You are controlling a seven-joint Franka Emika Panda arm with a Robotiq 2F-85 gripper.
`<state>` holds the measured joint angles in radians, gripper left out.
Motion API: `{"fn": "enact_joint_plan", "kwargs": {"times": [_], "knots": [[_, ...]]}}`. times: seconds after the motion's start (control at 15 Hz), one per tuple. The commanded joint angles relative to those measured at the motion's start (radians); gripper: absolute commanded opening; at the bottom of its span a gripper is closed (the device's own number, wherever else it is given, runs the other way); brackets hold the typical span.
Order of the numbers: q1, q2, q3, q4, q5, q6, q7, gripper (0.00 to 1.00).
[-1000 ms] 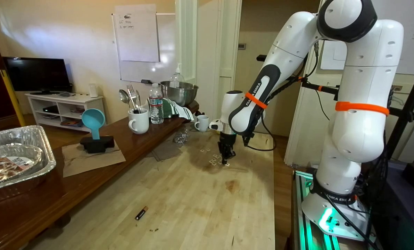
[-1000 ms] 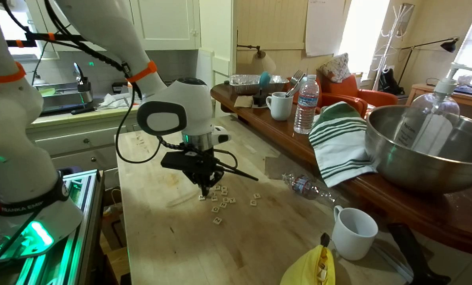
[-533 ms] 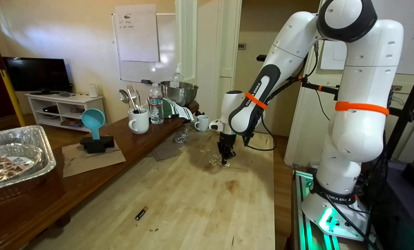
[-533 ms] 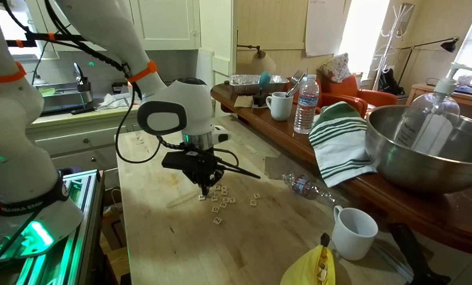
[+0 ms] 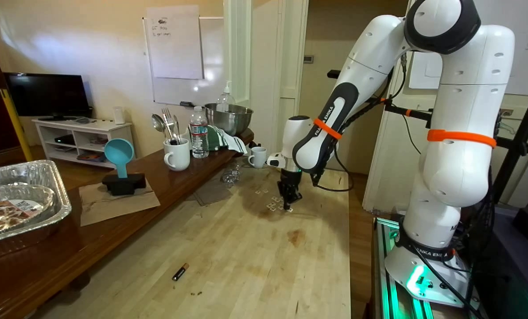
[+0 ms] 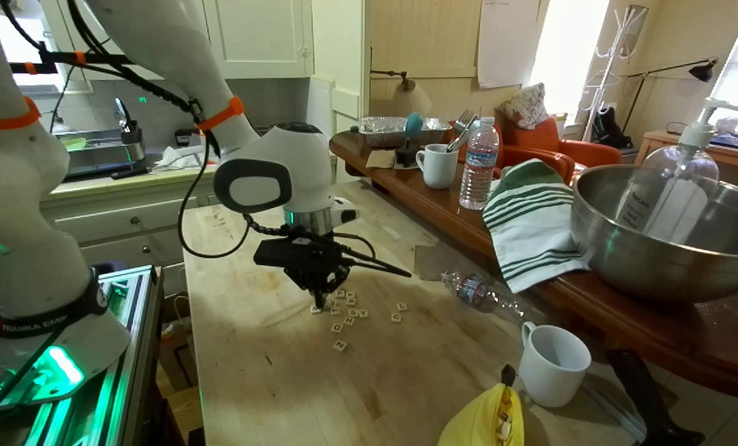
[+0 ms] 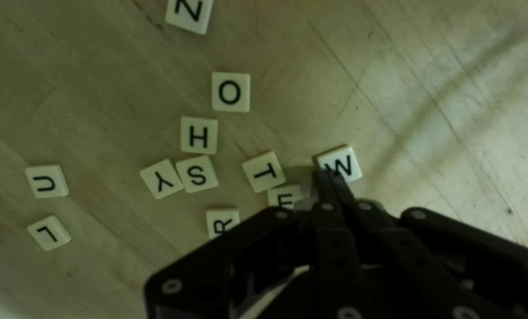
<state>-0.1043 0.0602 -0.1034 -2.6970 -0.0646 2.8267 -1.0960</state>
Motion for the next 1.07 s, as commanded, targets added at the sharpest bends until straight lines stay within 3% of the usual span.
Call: {"fn": "enact_joint_plan", "kwargs": {"times": [0.0,0.47,1.0], "knots": [[-0.013,0.009,0.005,-0.015,-0.033,0.018,-0.018,0.00],[0.002,0.029,0.017,-0.020,-0.006,0.036,0.087,0.00],[0.053,0.042,0.050,-0.001,-0.063,0.019,0.487,0.00]]}}
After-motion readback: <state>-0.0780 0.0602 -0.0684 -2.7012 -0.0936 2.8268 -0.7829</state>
